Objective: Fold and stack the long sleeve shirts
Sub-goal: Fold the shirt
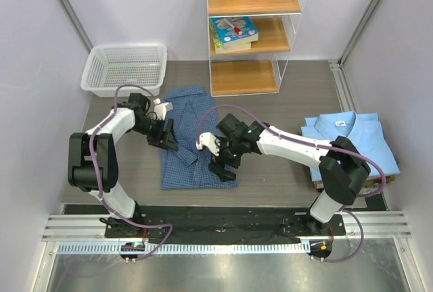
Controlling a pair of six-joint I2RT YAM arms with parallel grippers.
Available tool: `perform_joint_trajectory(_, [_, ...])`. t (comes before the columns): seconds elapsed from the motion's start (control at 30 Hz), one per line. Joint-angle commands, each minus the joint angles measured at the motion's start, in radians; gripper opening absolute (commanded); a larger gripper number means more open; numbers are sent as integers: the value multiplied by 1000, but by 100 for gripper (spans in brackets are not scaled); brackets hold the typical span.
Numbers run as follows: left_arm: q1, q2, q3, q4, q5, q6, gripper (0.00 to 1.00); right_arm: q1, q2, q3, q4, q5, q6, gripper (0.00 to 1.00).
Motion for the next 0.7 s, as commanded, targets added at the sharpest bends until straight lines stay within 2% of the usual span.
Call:
perform_joint_trajectory(0.0, [-10,-7,-3,37,-4,-42,56,45,-27,5,119,90,-8,93])
perform_joint_trajectory(0.1, [-14,-14,-14,43,10,-45,53,93,-36,-4,133,142,-2,95])
perform_joint_trajectory(0.2, [-23,-14,-18,59,7,-50,54,124,-34,-32,165,197,3,96])
perform_joint_trajectory(0.23, [-25,-9,-17,63,2,-54,54,143,-28,-38,174,211,-2,100])
perform_joint_trajectory(0.47, [-28,16,-12,82,-12,-78,57,205,5,-55,270,384,4,100])
perform_joint_trajectory(0.5, [-28,16,-11,82,-10,-78,54,206,10,-52,280,428,9,97])
perform_joint_trajectory(0.57, [-27,13,-12,77,-13,-71,49,206,16,-49,310,459,34,86])
perform_joint_trajectory(0.6, [-28,11,-12,64,-13,-64,41,206,18,-42,311,472,34,74])
perform_joint_trajectory(0.67, [-28,5,-15,50,-10,-42,30,203,21,-35,314,487,50,61])
